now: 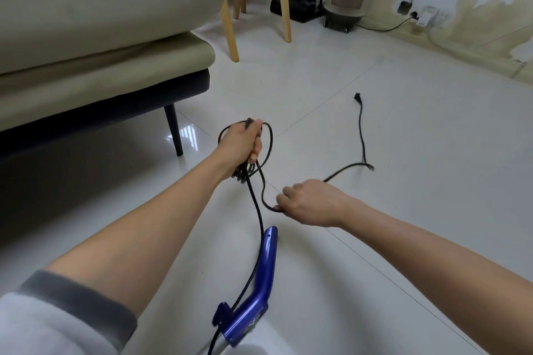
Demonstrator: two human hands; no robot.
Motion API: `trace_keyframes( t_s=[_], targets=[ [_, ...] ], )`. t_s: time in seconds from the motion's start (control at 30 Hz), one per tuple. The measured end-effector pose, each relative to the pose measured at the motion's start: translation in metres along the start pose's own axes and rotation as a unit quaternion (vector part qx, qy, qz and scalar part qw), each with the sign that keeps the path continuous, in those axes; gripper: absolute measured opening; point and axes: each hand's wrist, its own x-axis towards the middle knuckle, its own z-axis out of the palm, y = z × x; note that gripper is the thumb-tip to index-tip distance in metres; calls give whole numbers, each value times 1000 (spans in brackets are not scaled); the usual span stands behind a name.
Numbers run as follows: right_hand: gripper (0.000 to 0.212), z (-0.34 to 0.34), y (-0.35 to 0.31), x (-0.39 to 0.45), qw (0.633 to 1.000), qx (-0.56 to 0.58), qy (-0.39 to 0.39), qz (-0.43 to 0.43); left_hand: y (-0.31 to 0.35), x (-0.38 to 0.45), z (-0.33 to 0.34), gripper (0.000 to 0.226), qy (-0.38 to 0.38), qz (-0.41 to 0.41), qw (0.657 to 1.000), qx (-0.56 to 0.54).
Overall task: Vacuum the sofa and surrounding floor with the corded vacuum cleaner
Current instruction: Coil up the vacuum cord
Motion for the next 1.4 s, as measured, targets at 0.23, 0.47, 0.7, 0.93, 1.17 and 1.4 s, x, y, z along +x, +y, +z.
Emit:
trace_keyframes(
  t_s=[0.23, 0.47, 0.7, 0.93, 1.17, 1.4],
  targets=[
    [20, -22, 19, 16, 976, -14, 206, 76, -6, -17, 16, 35, -135, -36, 988, 63],
    [21, -22, 32, 1, 965, 38, 241, 96, -8, -18, 13, 39, -230, -71, 969, 60],
    [25, -7, 43, -24, 977, 9, 197, 86, -9, -18, -3, 38, -219, -122, 966, 55],
    [22, -12, 47, -6, 970, -5, 207, 128, 4, -19, 8, 33, -316, -199, 927, 29],
    [22, 13, 66, -45, 912, 114, 60, 389, -4, -4, -13, 37, -179, -165, 914, -325],
    [33, 45, 61, -75, 871, -11, -182, 455, -24, 15, -24, 35, 100, -137, 856, -488]
  ],
)
